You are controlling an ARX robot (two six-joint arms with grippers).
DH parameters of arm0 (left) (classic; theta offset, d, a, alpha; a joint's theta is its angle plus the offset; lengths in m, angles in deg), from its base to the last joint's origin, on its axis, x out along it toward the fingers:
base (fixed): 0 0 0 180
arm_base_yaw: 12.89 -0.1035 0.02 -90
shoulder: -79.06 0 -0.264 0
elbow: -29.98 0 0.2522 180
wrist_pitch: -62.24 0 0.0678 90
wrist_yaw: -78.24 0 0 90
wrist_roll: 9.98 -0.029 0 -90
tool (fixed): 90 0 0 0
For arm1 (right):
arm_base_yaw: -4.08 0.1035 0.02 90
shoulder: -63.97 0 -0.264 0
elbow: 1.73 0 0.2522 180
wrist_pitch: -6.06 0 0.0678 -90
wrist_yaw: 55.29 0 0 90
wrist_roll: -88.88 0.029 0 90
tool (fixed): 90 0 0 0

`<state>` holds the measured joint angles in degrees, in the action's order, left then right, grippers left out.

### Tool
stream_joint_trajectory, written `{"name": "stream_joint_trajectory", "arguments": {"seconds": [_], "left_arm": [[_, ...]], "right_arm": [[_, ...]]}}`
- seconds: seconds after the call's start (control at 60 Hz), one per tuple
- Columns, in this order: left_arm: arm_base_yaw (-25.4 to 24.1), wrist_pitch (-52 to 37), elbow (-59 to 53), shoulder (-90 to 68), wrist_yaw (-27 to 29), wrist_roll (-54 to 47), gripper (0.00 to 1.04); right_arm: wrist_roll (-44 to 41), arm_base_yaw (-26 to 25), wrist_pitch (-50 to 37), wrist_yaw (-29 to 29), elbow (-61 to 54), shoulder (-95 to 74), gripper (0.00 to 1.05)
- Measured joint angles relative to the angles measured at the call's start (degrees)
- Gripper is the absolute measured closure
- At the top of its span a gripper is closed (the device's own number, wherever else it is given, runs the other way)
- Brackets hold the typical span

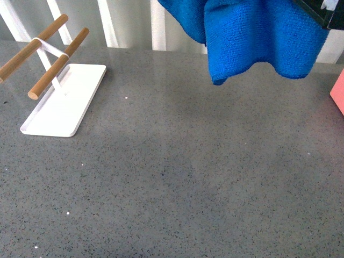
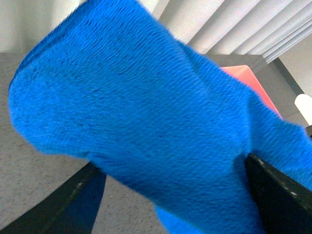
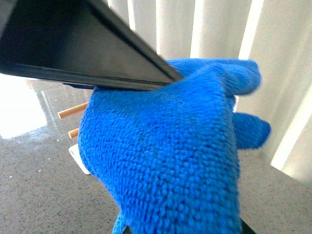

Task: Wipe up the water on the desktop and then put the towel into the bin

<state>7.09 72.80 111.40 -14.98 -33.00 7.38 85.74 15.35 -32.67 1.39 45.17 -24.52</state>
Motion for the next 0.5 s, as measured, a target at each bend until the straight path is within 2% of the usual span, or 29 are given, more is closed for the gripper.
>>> {"name": "stream_joint_trajectory", "arguments": {"seconds": [0.067, 0.117, 0.334, 0.5], "left_arm": [[-2.21, 0.00, -2.51, 1.68, -1.11, -1.77, 0.08], [-3.67, 0.00, -4.74, 3.21, -1.64, -3.69, 0.05], [-9.29, 1.22, -16.83, 13.99, -6.34, -10.88, 0.07], [-14.58, 4.33, -25.35, 24.28, -12.76, -15.93, 0.07]], "right_arm": [[0.44, -1.05, 0.17, 0.33, 0.09, 0.00, 1.02], [0.72, -1.90, 0.44, 0.79, 0.20, 0.00, 1.02], [1.25, -4.55, 2.89, 4.37, 0.87, -0.42, 1.02], [1.22, -5.38, 4.33, 6.14, 0.87, -1.92, 1.02]]}}
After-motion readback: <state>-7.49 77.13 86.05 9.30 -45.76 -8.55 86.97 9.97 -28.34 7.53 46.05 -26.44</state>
